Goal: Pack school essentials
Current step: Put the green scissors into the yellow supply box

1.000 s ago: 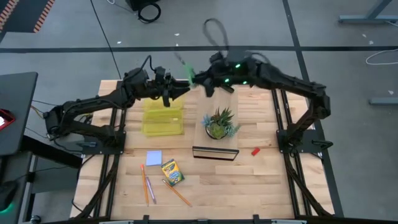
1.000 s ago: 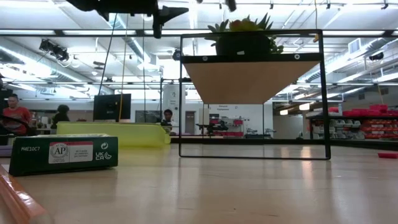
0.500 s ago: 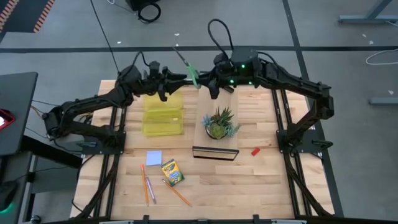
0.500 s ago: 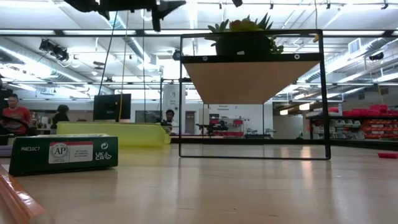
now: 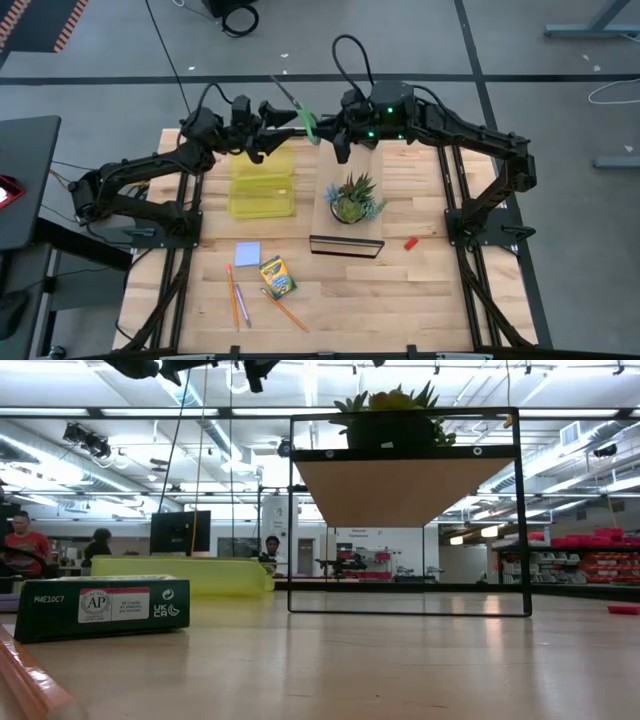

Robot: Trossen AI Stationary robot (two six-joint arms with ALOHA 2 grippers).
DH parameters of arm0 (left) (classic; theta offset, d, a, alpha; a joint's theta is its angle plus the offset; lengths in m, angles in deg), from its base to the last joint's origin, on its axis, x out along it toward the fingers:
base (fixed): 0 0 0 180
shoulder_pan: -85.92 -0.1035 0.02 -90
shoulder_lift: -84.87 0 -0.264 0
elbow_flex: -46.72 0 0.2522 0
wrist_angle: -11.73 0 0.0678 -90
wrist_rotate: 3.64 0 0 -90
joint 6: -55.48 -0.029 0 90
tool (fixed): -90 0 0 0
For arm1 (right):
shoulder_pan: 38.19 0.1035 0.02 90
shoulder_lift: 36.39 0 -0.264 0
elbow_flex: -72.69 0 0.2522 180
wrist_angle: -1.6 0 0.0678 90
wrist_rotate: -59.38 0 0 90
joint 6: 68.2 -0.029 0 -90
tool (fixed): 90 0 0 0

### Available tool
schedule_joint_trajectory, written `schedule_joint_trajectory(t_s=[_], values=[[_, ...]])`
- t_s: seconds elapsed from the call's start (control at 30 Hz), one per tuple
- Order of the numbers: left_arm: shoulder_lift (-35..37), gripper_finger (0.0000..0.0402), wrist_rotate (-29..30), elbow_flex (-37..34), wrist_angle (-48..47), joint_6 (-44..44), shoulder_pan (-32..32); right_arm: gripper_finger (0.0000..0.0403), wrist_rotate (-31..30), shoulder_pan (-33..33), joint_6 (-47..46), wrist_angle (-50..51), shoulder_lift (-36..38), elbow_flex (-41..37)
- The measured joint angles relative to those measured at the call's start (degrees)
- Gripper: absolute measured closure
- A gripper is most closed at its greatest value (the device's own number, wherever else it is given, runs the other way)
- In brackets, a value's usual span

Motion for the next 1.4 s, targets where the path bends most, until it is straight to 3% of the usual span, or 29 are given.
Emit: schedule_joint_trajectory(t_s=[0.43,0.83,1.4], values=[[-3.50,0.0076,1.34,-0.02,7.97,3.25,0.20,0.0306,0.40,1.65,-0.99,-3.20,-2.38,0.00],[-3.48,0.0081,1.41,-0.02,9.62,1.48,0.55,0.0306,0.02,1.75,-1.51,-3.04,-2.45,0.00],[-3.48,0.0204,1.87,-0.02,9.62,-0.85,1.51,0.0306,-0.42,1.75,-1.01,-3.00,-2.45,0.00]])
